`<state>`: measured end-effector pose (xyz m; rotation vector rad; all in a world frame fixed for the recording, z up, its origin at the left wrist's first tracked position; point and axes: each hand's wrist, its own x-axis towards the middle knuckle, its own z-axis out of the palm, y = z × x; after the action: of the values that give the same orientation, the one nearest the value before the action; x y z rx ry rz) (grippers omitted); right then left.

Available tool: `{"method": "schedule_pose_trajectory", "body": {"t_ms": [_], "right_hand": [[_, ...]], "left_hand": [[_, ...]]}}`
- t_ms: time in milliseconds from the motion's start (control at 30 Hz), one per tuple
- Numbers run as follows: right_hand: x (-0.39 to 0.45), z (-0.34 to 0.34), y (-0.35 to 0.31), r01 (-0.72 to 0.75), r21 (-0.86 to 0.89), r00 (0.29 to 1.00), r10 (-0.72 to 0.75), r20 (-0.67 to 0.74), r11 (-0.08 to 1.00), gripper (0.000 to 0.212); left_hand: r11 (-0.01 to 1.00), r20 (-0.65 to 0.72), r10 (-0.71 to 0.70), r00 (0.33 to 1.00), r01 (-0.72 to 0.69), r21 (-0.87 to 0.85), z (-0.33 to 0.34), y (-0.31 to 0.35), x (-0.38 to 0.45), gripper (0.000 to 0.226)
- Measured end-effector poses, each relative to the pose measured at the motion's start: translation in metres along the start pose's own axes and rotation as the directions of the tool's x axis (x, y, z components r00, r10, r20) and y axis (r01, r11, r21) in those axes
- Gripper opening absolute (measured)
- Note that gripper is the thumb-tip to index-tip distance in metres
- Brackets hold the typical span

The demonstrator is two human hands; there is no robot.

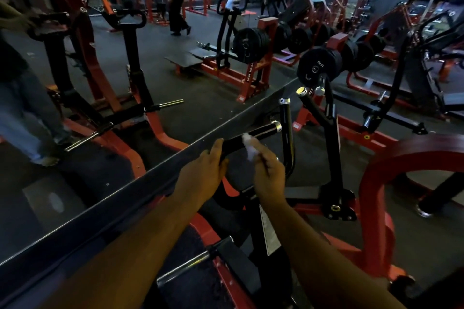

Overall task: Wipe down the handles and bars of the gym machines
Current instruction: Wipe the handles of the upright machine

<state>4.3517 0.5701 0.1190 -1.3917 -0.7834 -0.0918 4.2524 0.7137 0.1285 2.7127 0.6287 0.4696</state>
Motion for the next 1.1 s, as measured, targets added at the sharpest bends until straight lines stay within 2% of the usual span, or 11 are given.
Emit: {"method": "schedule_pose_trajectory", "body": {"t_ms": [33,100,167,433,533,633,733,833,900,967,1100], "right_hand": [[0.003,-0.003,0.007,-0.101,0.134,0.976,0.124,-0.181,0.986,0.027],[0.016,-0.014,0.025,-0.25,0.465,0.769,0.466,-0.437,0.849,0.022],[0.031,-0.016,0.034,-0.27,0.727,0.605,0.699,-0.382,0.631,0.023],[0.03,0.049,-0.023,-0.46,0.776,0.522,0.838,-0.157,0.431,0.015],[-0.003,0.06,-0.033,-0.548,0.735,0.581,0.814,-0.009,0.399,0.016],[-0.026,0.051,-0.032,-0.593,0.621,0.709,0.699,0.098,0.514,0.022],[-0.014,0.02,-0.017,-0.528,0.377,0.792,0.602,-0.105,0.761,0.019],[0.028,-0.014,-0.004,-0.372,-0.073,0.884,0.329,-0.333,0.925,0.031],[0.054,-0.02,0.002,-0.231,-0.381,0.965,0.163,-0.203,0.895,0.039],[0.062,-0.011,0.01,-0.128,-0.589,0.991,0.127,-0.043,0.798,0.041],[0.034,0.017,0.014,0.018,-0.622,0.997,0.034,0.071,0.783,0.044]], "left_hand": [[1.0,-0.004,0.001,1.0,-0.001,0.012,0.001,-0.001,0.0,0.06],[1.0,-0.013,0.007,1.0,-0.006,0.027,0.002,0.0,0.0,0.06],[0.999,-0.017,0.016,1.0,-0.015,0.033,0.002,0.0,-0.001,0.061],[1.0,-0.013,0.002,1.0,-0.002,0.031,0.0,0.001,0.0,0.059],[1.0,-0.018,0.009,1.0,-0.008,0.024,0.0,0.0,0.0,0.059],[1.0,-0.005,0.007,1.0,-0.007,0.006,0.001,0.0,0.001,0.06],[1.0,-0.016,0.023,1.0,-0.023,-0.007,0.002,-0.003,0.001,0.061],[0.999,-0.012,0.046,0.999,-0.046,0.001,0.003,-0.007,0.003,0.062],[0.997,0.008,0.067,0.998,-0.067,0.041,0.0,-0.009,0.003,0.066],[0.991,0.05,0.088,0.995,-0.092,0.092,-0.005,-0.013,0.002,0.069],[0.975,0.081,0.147,0.986,-0.159,0.158,-0.02,-0.032,-0.006,0.08]]}}
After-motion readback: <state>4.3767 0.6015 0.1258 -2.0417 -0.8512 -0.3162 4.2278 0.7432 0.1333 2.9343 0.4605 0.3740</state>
